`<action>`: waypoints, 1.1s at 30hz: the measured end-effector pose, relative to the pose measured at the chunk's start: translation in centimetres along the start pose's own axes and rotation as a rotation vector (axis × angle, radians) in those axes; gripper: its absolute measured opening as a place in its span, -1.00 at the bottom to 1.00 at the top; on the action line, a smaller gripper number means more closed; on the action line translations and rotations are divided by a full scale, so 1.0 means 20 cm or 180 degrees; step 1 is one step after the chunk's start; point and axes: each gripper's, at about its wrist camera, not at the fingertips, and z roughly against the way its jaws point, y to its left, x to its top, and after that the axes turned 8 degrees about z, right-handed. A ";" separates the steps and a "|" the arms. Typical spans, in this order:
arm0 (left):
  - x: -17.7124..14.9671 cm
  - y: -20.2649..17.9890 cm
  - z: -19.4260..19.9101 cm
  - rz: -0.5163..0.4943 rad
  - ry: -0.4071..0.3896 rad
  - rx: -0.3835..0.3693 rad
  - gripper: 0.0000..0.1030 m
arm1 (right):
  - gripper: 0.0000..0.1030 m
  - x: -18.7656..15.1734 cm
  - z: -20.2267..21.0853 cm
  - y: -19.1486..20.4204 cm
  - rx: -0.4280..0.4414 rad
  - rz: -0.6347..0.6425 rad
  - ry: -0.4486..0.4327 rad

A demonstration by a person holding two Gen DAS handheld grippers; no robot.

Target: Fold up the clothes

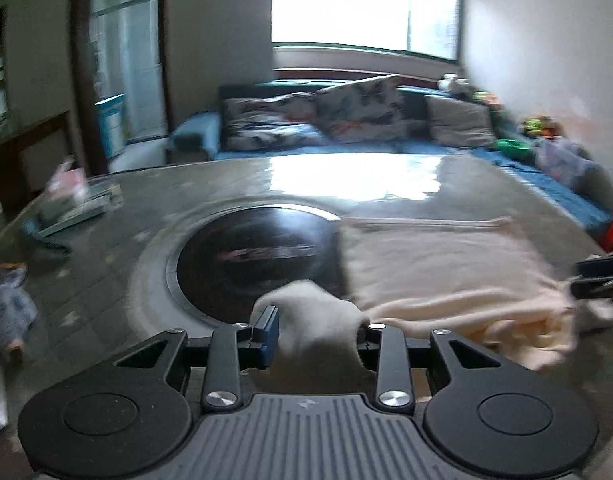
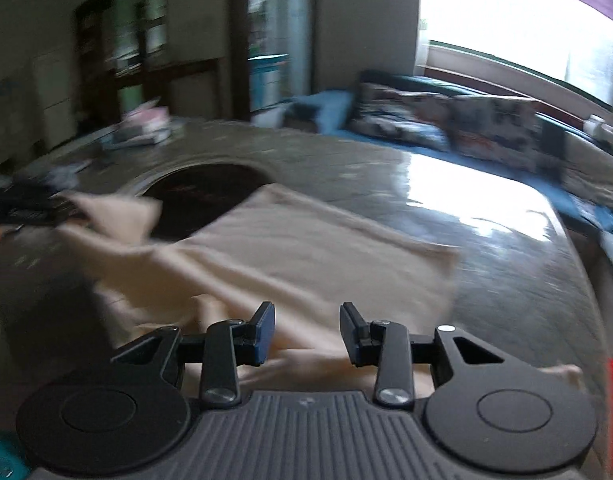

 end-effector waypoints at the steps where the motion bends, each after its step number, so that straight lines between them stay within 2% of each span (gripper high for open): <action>1: -0.01 -0.03 0.00 -0.0047 0.0024 -0.0115 -0.32 | -0.31 0.01 -0.01 0.04 0.0070 0.0077 0.0017; 4: -0.05 -0.15 -0.01 -0.0231 0.0138 -0.0371 -0.32 | -0.31 0.03 -0.04 0.13 0.0241 0.0259 0.0098; 7: -0.07 -0.20 -0.04 -0.0310 0.0116 -0.0298 -0.32 | -0.31 0.02 -0.08 0.20 0.0353 0.0368 0.0171; 11: -0.04 -0.10 -0.07 -0.0048 0.0086 -0.0033 -0.32 | -0.31 0.01 -0.09 0.27 0.0423 0.0478 0.0208; 13: -0.03 -0.03 -0.08 0.0077 0.0034 0.0195 -0.33 | -0.32 0.00 -0.10 0.28 0.0413 0.0498 0.0241; 17: -0.03 0.16 -0.08 0.0567 0.0023 0.0726 -0.34 | -0.37 -0.03 -0.16 0.30 0.0400 0.0503 0.0342; 19: -0.05 0.23 -0.08 0.0668 0.0068 0.0824 -0.32 | -0.63 -0.04 -0.17 0.31 0.0383 0.0500 0.0374; 21: -0.06 0.24 -0.06 0.0623 0.0054 0.0767 -0.28 | -0.84 -0.06 -0.18 0.31 0.0345 0.0490 0.0405; 22: -0.06 0.23 -0.04 0.0575 0.0018 0.0713 -0.08 | -0.88 -0.06 -0.18 0.31 0.0334 0.0475 0.0416; 24: -0.06 0.19 0.00 0.0455 -0.0076 0.0576 0.10 | -0.91 -0.06 -0.17 0.30 0.0318 0.0457 0.0397; 28: -0.06 0.04 0.08 0.0125 -0.0183 -0.0030 0.14 | -0.92 -0.06 -0.11 0.30 0.0360 0.0451 0.0344; 31: -0.09 -0.11 0.05 -0.0151 -0.0045 -0.0532 0.14 | -0.92 -0.07 -0.06 0.32 0.0369 0.0521 0.0358; 33: -0.12 -0.23 -0.01 -0.0360 0.0082 -0.0670 0.14 | -0.92 -0.08 -0.04 0.34 0.0387 0.0545 0.0386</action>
